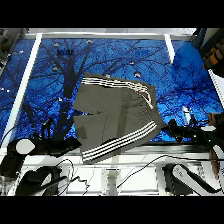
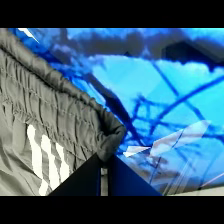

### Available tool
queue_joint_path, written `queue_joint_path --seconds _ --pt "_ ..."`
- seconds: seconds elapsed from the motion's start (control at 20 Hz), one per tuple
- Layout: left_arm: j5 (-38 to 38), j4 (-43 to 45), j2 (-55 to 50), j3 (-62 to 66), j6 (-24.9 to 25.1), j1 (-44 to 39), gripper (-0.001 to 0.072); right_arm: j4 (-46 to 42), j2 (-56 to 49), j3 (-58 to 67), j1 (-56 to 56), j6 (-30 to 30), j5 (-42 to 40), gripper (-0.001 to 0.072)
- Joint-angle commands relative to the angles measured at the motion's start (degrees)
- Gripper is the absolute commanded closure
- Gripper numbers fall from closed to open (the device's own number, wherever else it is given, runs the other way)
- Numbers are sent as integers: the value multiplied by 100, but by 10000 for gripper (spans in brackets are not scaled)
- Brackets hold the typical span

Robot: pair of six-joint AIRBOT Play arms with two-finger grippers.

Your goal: Fold the clothes and pants, and hang the long-sleeved shirts on hangers.

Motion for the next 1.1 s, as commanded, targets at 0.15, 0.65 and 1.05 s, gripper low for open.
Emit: queue_joint_path --seconds 0.15,0.65,1.05 --pt "640 -575 2 -756 -2 -654 17 1193 37 0 0 -1091 254 691" --pt "1429 -597 -494 -1029 -4 -1434 35 2044 874 0 0 -1519 197 692" --pt "2822 -1403 -1276 -1088 61 -2640 115 2057 876 0 0 -1519 236 692"
